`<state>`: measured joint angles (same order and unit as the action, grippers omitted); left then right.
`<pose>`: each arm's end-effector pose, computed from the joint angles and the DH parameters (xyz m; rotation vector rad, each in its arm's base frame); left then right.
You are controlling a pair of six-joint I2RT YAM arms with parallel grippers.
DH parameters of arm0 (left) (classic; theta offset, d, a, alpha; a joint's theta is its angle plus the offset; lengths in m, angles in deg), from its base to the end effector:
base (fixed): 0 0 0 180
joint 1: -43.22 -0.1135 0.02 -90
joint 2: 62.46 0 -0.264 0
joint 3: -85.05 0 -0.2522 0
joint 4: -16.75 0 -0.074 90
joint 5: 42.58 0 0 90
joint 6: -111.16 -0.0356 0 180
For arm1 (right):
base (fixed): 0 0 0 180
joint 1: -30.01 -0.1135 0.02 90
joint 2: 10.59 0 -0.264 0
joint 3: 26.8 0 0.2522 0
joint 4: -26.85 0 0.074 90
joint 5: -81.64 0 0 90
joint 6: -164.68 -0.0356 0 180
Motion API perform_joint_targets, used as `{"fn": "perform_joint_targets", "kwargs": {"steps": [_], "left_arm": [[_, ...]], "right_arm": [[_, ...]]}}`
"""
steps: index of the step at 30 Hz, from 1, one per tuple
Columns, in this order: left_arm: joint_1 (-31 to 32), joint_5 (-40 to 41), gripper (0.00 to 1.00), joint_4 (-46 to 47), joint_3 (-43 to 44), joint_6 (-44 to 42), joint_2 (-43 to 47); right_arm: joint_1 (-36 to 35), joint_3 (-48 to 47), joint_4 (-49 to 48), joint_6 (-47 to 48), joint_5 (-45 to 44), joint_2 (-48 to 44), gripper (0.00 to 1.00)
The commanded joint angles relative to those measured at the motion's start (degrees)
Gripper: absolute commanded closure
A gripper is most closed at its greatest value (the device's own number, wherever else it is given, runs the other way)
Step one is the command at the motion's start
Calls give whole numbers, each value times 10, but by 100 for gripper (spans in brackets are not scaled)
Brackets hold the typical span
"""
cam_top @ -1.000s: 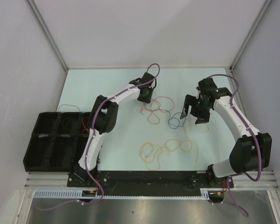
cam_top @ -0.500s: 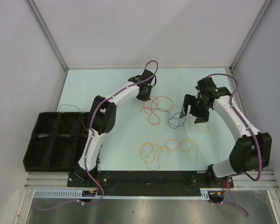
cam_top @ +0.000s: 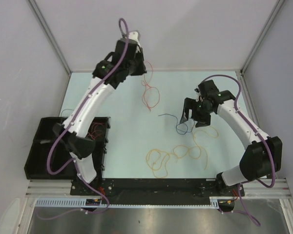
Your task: Untangle the cables
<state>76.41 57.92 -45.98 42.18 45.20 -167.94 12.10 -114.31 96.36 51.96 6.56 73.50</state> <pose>0.3370 -0.2127 0.4440 0.0596 2.1286 -0.4037 0.2717 0.0974 0.2920 0.0398 2.7900 0.5475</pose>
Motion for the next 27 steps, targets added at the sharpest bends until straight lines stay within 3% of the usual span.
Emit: {"fn": "perform_joint_targets", "kwargs": {"steps": [1, 5, 8, 14, 18, 27], "left_arm": [[-2, 13, 100, -42, 91, 8, 49], [-13, 38, 100, -50, 36, 0, 78], [-20, 23, 100, -128, 119, 32, 75], [-30, 36, 100, -39, 55, 9, 197], [-31, 4, 100, -22, 47, -3, 226], [-31, -61, 100, 40, -80, 51, 304]], "right_arm": [[-12, -25, -16, -12, 15, -11, 12], [-20, -25, -20, -12, 16, -14, 12], [-24, -25, -18, -12, 20, -24, 12], [-32, -18, -17, -11, 16, -37, 12], [-51, -19, -34, -8, 45, -40, 11], [-94, -54, -115, -6, 121, -33, 10]]}}
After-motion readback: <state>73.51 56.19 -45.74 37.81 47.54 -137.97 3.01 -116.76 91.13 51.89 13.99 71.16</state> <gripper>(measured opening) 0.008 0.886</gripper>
